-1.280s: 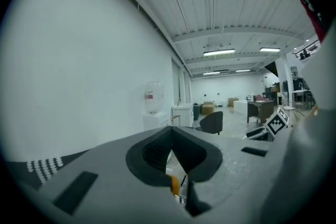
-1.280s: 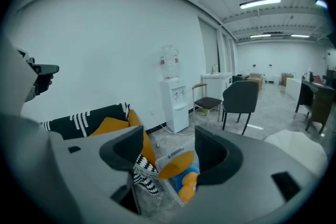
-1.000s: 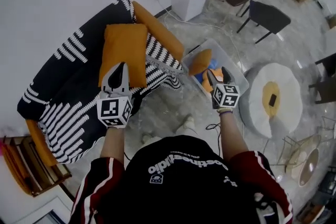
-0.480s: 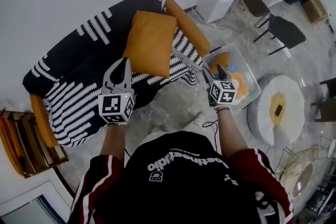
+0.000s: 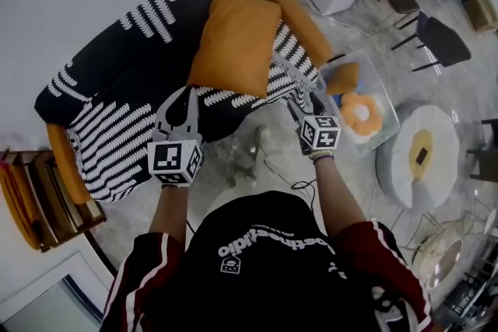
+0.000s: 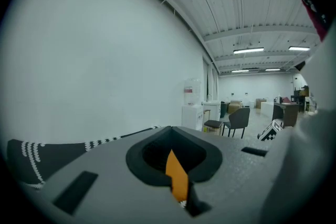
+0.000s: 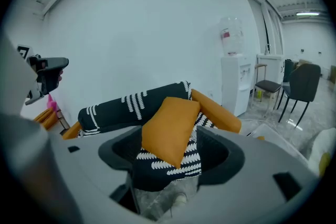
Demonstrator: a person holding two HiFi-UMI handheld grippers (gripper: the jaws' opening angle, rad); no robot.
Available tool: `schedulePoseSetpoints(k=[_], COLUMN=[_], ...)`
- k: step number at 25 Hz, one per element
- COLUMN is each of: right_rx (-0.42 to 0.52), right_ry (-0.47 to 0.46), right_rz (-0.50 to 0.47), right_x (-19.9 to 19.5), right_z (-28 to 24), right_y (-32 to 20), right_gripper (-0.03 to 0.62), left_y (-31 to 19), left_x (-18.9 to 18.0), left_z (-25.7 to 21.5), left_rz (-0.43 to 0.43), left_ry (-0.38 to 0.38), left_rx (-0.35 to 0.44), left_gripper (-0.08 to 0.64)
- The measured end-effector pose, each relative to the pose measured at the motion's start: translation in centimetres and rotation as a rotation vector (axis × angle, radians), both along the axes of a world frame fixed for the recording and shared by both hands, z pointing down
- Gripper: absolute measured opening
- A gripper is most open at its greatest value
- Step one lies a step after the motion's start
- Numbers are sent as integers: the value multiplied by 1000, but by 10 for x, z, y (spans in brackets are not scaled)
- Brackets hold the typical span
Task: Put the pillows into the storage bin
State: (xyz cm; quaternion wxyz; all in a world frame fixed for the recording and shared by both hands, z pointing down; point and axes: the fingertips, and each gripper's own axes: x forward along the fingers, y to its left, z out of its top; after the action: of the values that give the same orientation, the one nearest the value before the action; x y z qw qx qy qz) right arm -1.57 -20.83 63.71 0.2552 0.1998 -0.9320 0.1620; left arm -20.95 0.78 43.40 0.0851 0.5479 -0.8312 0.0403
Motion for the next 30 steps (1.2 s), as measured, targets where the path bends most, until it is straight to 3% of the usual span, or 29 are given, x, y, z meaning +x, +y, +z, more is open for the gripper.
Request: schedulePoseSetpoints(k=[10,18,24,30], right_rx=[-185,-322,-391,-451], right_ry=[48,75,99,108], right_rz=[-17,11,11,-25], right_x=[-48,-73,-93,-123], right_z=[114,206,272,330], right_y=[-15,-39,-47,-54], right_gripper=[333,348,356,384], left_y=[-62,-112,-120,-114], left_x=[-25,-40,-44,-49], left_z=[50,107,166,216], left_rz=[74,98,126,113], left_ry=[-32,-1,30,69], left_rx=[-120,-216,-323,-375], left_gripper=[3,3,3,4])
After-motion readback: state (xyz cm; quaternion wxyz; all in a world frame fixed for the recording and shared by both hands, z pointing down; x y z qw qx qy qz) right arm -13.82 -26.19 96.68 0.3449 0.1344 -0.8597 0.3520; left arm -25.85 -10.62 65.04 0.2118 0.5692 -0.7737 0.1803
